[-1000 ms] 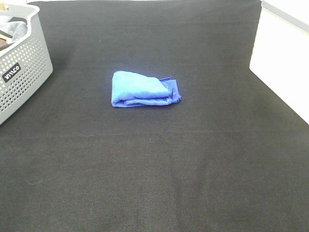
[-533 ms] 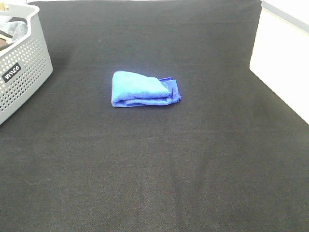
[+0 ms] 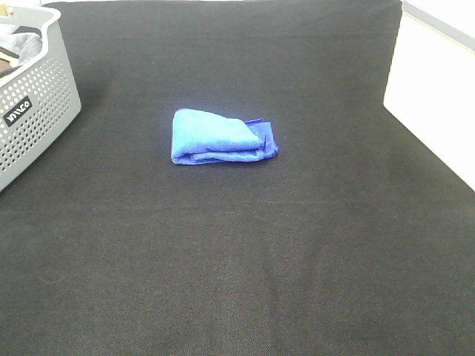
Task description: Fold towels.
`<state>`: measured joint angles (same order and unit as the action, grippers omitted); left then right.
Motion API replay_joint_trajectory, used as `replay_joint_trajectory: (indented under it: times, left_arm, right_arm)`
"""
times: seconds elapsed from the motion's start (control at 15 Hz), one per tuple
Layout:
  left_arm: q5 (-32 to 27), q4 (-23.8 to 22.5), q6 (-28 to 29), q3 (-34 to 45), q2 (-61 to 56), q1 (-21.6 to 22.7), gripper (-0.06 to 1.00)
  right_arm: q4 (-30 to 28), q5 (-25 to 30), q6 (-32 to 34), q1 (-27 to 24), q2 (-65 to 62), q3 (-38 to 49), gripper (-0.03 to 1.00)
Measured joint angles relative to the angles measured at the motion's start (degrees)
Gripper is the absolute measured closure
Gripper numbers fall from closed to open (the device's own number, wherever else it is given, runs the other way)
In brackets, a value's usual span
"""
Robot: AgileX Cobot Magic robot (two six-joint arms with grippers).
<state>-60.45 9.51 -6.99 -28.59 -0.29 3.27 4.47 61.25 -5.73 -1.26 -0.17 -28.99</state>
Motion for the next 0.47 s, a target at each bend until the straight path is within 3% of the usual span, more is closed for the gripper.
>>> replay_joint_trajectory:
  times: [0.47]
  left_arm:
    - [0.0,0.0,0.0,0.0,0.0,0.0,0.28]
  right_arm:
    - [0.0,0.0,0.0,0.0,0.0,0.0,0.15]
